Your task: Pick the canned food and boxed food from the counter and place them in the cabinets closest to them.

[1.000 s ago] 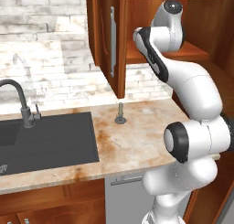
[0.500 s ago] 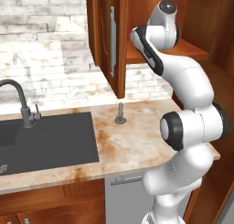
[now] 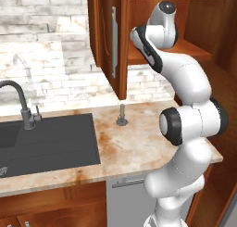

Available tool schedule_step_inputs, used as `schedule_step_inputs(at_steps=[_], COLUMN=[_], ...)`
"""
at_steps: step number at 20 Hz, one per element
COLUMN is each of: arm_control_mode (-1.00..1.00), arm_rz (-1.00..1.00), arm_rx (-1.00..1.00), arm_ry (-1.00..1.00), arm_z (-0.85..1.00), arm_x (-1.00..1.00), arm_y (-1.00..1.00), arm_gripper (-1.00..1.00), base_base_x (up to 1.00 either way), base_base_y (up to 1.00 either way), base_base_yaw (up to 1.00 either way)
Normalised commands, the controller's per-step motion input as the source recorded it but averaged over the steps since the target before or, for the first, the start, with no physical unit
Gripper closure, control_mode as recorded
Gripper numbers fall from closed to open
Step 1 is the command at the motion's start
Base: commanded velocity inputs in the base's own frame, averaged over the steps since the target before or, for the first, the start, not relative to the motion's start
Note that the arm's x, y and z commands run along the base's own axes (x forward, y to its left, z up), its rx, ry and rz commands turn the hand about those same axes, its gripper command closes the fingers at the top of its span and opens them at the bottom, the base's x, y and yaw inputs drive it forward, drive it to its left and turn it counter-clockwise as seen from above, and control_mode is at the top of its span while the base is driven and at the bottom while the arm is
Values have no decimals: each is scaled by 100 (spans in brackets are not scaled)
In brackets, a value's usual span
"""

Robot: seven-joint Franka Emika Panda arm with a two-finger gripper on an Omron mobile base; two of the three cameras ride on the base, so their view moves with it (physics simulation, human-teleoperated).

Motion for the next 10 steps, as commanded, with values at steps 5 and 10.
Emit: schedule_step_inputs(at_steps=[5, 10], arm_control_mode=[-100, -100], arm_rz=[2, 9], arm_rx=[0, -2], arm_ry=[0, 0], arm_z=[7, 1], arm_x=[-22, -61], arm_y=[-1, -3], arm_gripper=[-100, -100], base_base_x=[0, 0], base_base_y=[0, 0], base_base_yaw=[0, 0])
